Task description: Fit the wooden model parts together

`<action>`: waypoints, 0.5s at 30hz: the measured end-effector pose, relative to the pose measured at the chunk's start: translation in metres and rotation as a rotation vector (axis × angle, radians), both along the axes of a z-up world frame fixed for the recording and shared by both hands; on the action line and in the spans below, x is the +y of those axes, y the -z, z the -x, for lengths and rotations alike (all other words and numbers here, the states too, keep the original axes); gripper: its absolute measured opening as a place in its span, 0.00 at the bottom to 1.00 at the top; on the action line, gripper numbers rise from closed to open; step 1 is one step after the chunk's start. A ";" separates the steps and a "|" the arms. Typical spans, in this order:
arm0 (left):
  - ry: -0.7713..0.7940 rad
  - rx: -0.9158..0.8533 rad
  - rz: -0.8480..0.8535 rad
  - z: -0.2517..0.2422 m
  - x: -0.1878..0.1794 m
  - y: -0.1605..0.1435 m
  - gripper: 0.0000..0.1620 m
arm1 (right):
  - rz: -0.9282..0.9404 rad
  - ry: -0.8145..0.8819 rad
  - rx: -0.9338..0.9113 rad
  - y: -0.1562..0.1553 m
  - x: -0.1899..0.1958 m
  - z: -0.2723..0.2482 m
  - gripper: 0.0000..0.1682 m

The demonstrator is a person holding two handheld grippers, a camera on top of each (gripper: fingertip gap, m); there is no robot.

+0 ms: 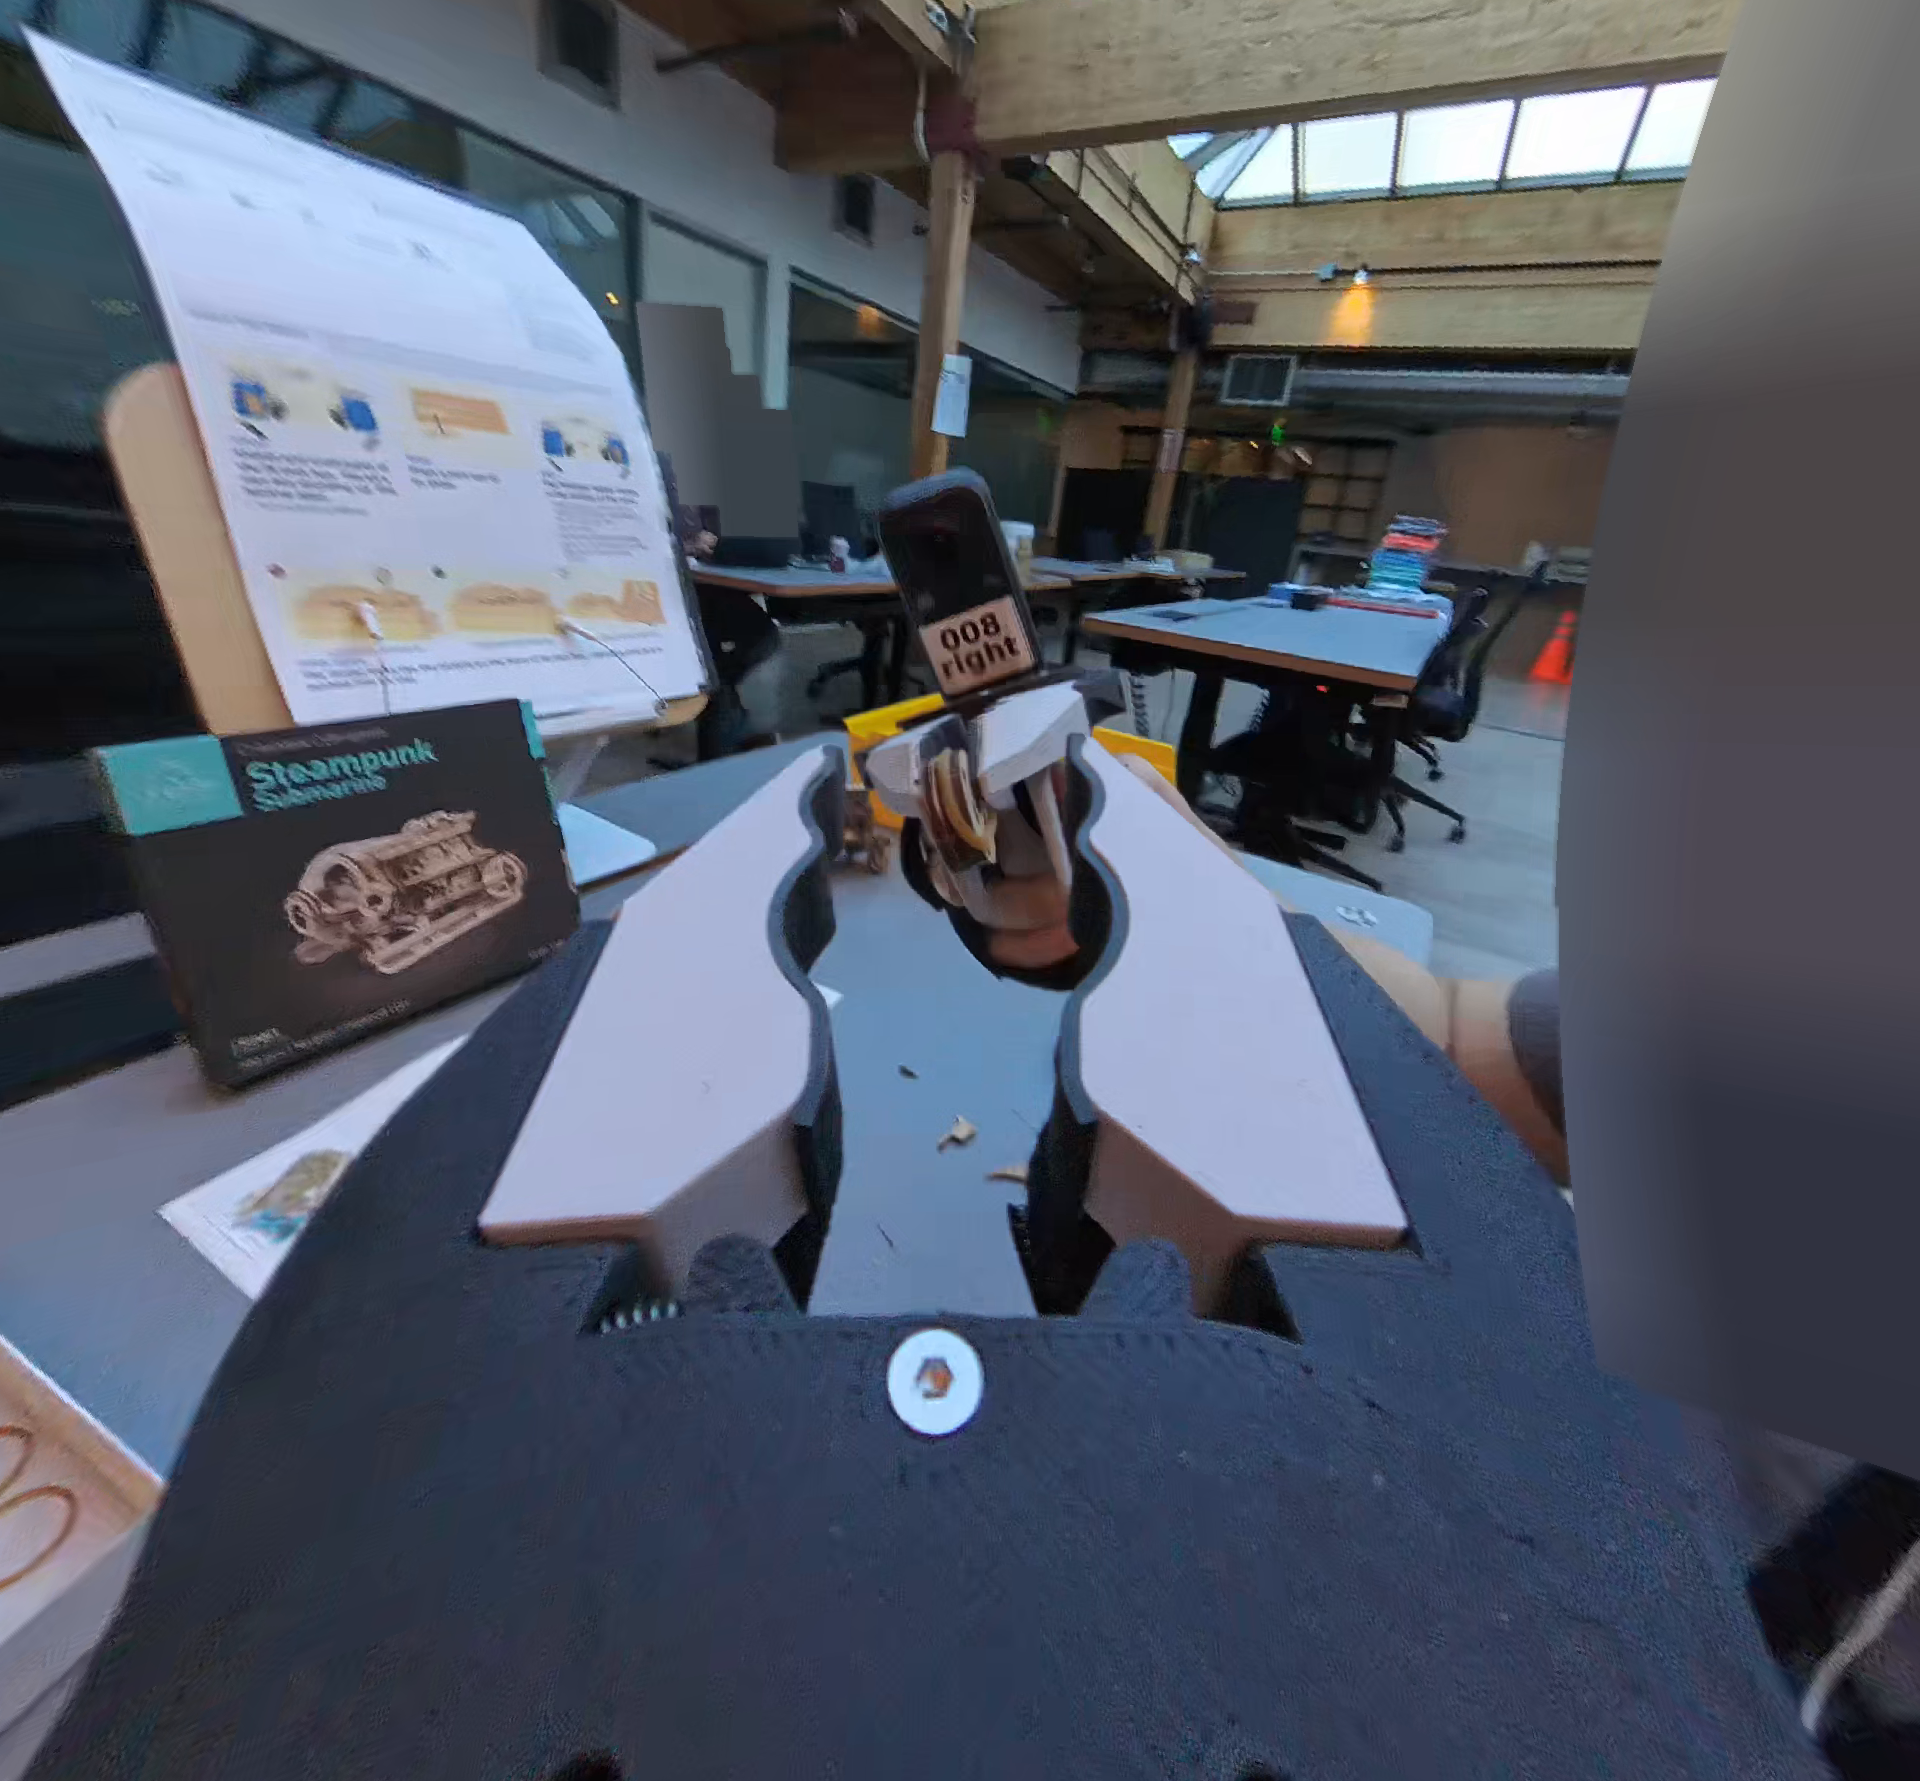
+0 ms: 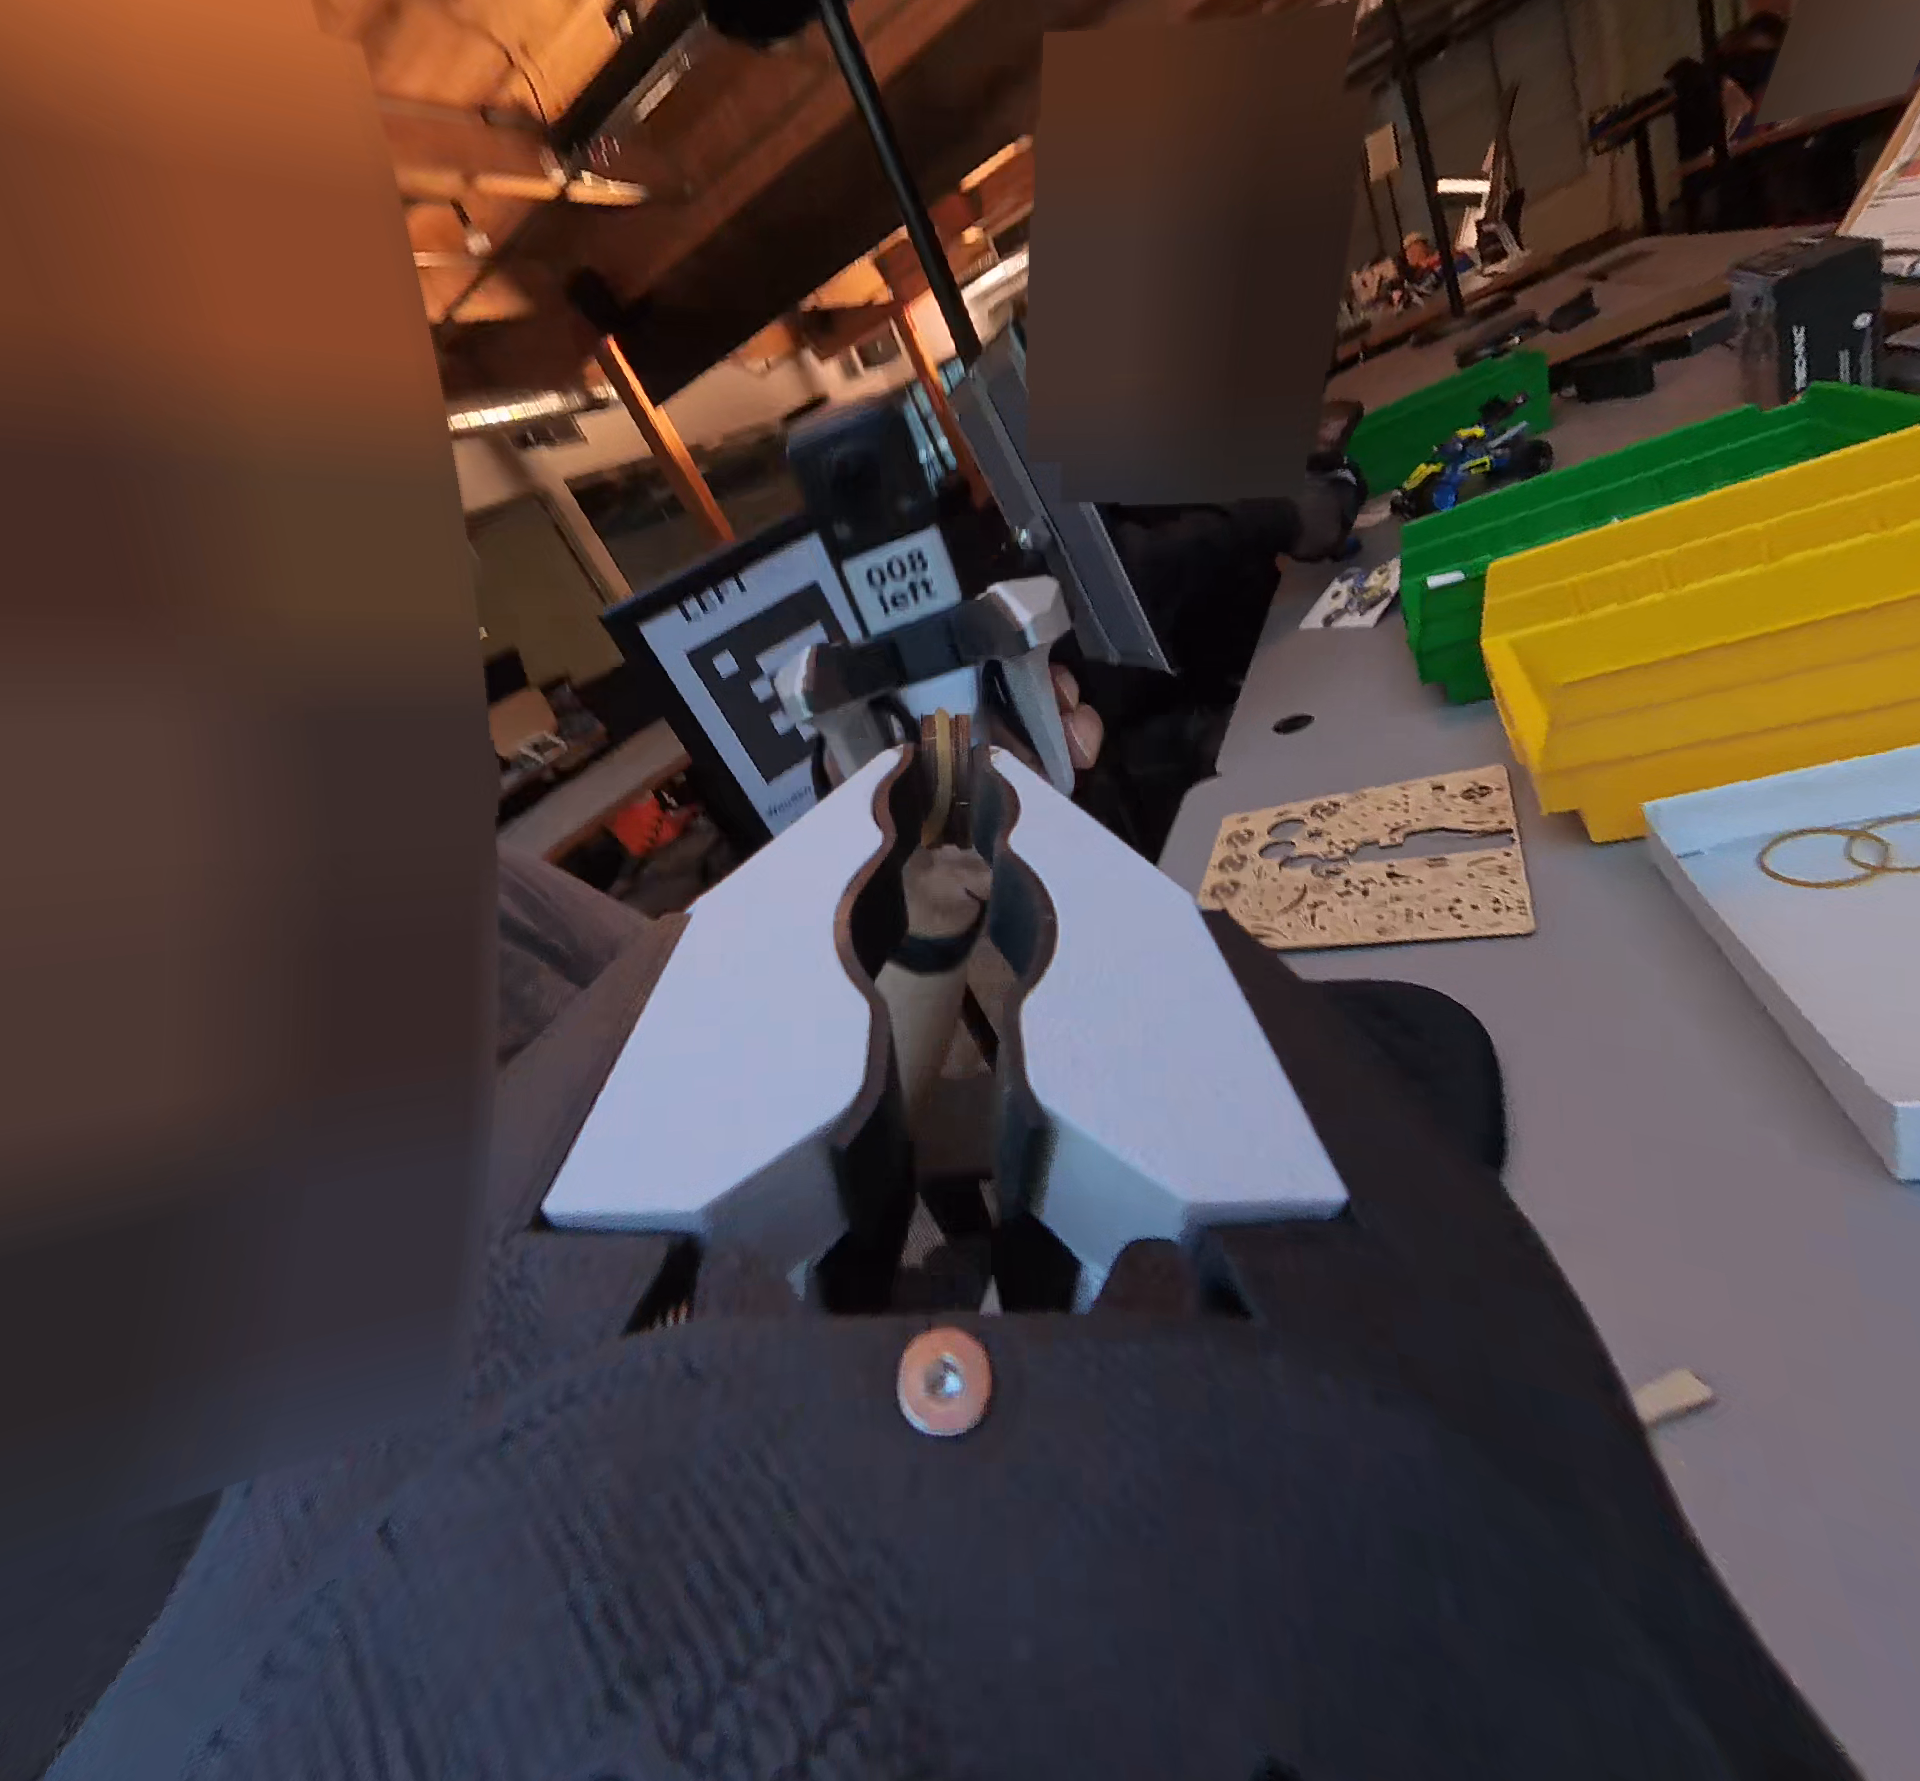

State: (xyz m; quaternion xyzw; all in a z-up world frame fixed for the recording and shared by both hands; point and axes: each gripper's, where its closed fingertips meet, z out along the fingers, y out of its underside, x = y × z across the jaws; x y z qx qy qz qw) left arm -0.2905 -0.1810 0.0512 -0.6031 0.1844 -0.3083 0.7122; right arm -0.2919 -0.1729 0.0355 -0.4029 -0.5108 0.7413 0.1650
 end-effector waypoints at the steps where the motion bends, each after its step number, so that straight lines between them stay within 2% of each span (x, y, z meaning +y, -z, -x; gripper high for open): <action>1: 0.021 0.027 0.040 -0.001 0.001 0.004 0.26 | -0.064 -0.010 -0.029 0.006 -0.004 -0.001 0.04; 3: -0.003 0.126 0.092 -0.001 0.007 0.014 0.27 | -0.186 -0.014 -0.055 0.014 -0.010 -0.002 0.04; 6: 0.034 0.263 0.142 -0.011 0.008 0.028 0.23 | -0.253 -0.015 -0.076 0.017 -0.013 -0.005 0.04; 8: 0.065 0.293 0.126 -0.017 0.004 0.029 0.15 | -0.253 -0.020 -0.086 0.019 -0.012 -0.005 0.04; 11: 0.090 0.310 0.134 -0.020 0.001 0.034 0.08 | -0.255 -0.026 -0.091 0.021 -0.011 -0.006 0.04; 15: 0.126 0.270 0.141 -0.020 -0.002 0.034 0.07 | -0.234 -0.048 -0.088 0.020 -0.013 -0.006 0.04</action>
